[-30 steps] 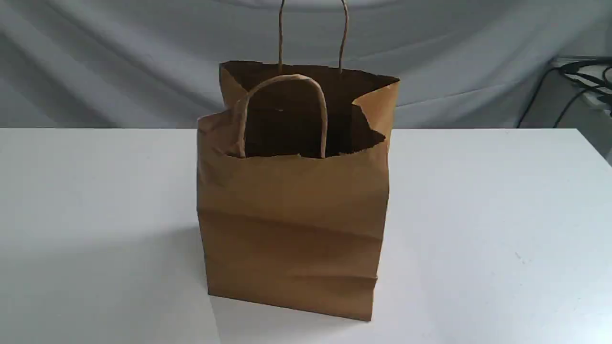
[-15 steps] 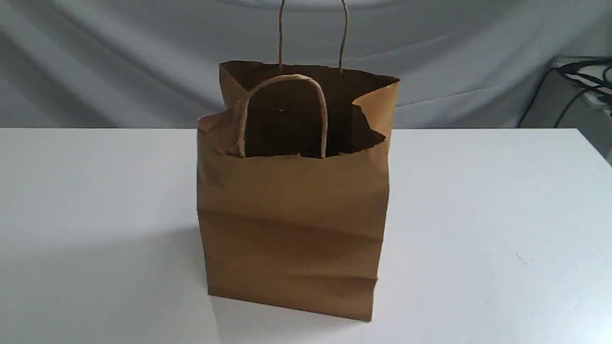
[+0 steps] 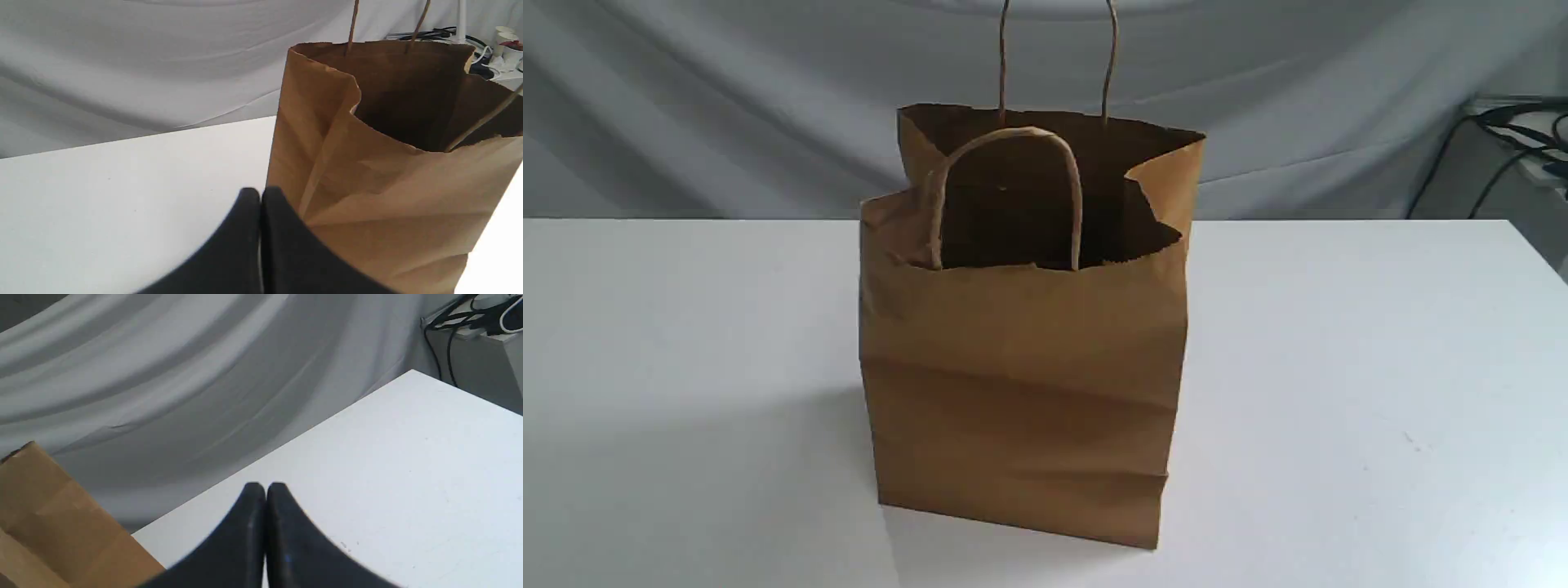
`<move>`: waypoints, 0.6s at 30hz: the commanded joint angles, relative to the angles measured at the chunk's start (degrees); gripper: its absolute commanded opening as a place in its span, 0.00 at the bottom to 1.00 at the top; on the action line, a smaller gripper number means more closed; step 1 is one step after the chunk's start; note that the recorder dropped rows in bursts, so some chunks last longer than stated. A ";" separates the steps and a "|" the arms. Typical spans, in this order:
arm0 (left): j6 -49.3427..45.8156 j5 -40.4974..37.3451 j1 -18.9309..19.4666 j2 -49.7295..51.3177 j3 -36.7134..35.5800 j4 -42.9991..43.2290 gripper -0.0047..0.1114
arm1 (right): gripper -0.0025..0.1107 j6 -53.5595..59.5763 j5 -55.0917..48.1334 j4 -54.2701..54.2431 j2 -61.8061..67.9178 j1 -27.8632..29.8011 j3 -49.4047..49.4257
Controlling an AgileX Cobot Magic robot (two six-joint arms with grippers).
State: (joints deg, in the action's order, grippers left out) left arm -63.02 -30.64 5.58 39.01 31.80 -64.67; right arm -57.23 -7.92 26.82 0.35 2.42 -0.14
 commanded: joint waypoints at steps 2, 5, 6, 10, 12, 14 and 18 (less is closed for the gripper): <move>-0.06 -0.01 0.16 -0.29 -0.24 -0.26 0.04 | 0.02 -0.02 0.77 0.60 -0.35 0.30 0.15; -0.06 -0.01 0.16 -0.29 -0.24 -0.26 0.04 | 0.02 0.36 2.12 0.60 -0.35 0.30 0.15; -0.06 -0.01 0.16 -0.29 -0.24 -0.26 0.04 | 0.02 1.25 2.31 0.60 -0.35 0.30 0.15; -0.06 -0.01 0.16 -0.29 -0.24 -0.26 0.04 | 0.02 8.91 1.60 -5.27 -0.35 0.30 0.15; -0.06 -0.01 0.16 -0.29 -0.24 -0.26 0.04 | 0.02 15.57 1.29 -8.81 -0.35 0.30 0.15; -0.06 -0.01 0.16 -0.29 -0.24 -0.26 0.04 | 0.02 22.26 0.93 -13.79 -0.35 0.30 0.15; -0.06 -0.01 0.16 -0.29 -0.24 -0.26 0.04 | 0.02 36.27 0.60 -20.97 -0.35 0.30 0.15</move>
State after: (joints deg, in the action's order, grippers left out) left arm -63.02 -30.64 5.58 39.01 31.80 -64.67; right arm -26.65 -7.04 8.27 0.35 2.42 -0.14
